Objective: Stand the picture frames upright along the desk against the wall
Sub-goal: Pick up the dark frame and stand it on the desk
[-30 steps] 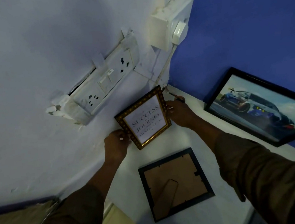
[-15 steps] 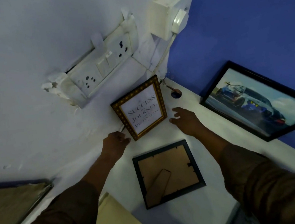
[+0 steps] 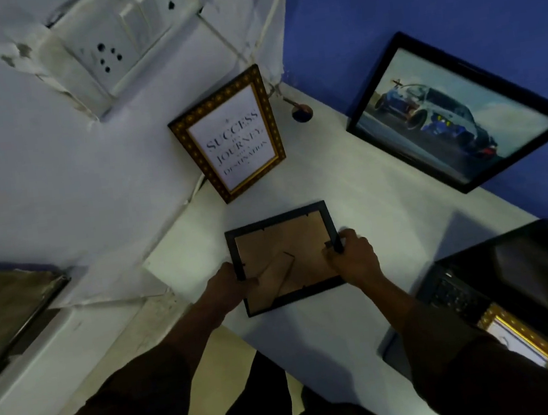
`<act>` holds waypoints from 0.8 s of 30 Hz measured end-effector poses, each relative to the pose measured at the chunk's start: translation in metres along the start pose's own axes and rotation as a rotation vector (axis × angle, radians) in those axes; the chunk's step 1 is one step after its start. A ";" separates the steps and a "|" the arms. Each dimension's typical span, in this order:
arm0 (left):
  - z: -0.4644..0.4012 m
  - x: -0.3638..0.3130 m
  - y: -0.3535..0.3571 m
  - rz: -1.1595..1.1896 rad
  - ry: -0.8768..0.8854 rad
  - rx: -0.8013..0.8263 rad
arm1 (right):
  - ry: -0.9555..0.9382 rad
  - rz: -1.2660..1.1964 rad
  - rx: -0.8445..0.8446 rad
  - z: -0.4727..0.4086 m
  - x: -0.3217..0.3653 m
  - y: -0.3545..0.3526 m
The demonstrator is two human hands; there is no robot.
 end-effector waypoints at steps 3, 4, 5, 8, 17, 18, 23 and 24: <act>0.007 0.000 0.006 -0.010 0.027 0.039 | 0.025 -0.066 0.029 -0.001 -0.004 0.000; 0.010 0.000 0.007 -0.049 0.037 0.039 | 0.020 -0.086 0.054 0.000 -0.003 -0.003; 0.011 0.003 0.007 -0.081 0.051 0.035 | 0.007 -0.118 0.082 0.001 -0.003 -0.006; 0.021 0.007 0.013 -0.154 0.091 0.022 | -0.074 -0.232 0.146 0.011 0.000 -0.022; 0.084 0.003 0.045 -0.666 0.665 -0.363 | -0.266 -0.412 0.170 0.048 0.036 -0.073; 0.095 0.000 0.049 -0.657 0.697 -0.427 | -0.281 -0.408 0.169 0.057 0.039 -0.080; 0.137 -0.014 0.061 -0.535 0.784 -0.638 | -0.278 -0.475 0.214 0.095 0.051 -0.114; 0.146 -0.013 0.063 -0.497 0.802 -0.668 | -0.268 -0.493 0.218 0.103 0.050 -0.120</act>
Point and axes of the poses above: each hand's wrist, its own z-axis away from the middle knuckle, its own y-axis out of the palm, x = y × z, the point moved 2 cm from there along -z, towards the middle knuckle, and after that the axes turned 5 degrees about z, right-handed, at the moved point
